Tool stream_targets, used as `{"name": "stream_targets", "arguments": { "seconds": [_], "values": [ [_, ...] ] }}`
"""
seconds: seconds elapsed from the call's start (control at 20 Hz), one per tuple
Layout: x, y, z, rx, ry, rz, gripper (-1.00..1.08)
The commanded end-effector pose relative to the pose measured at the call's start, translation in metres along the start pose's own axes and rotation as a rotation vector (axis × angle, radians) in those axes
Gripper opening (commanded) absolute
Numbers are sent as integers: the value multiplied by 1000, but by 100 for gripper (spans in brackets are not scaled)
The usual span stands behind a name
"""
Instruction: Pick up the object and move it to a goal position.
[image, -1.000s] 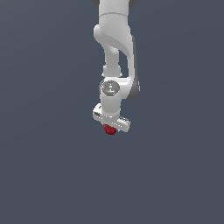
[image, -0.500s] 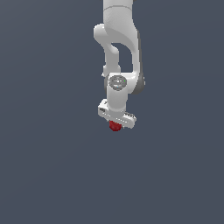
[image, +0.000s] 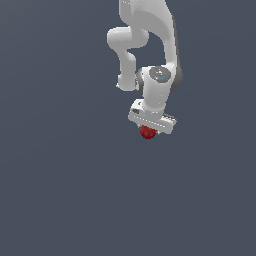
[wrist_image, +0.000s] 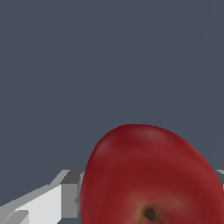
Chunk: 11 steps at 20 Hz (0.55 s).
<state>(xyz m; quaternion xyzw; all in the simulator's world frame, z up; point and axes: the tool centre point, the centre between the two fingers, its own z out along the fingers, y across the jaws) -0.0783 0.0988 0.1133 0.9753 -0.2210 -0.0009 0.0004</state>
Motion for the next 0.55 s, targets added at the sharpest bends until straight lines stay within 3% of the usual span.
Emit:
{"name": "stream_targets", "arguments": {
  "seconds": [0.0,0.5],
  "values": [
    [-14,-13,-13,0,2,1,-100],
    [-37,-36,-33,1,2,2,-100]
  ]
}}
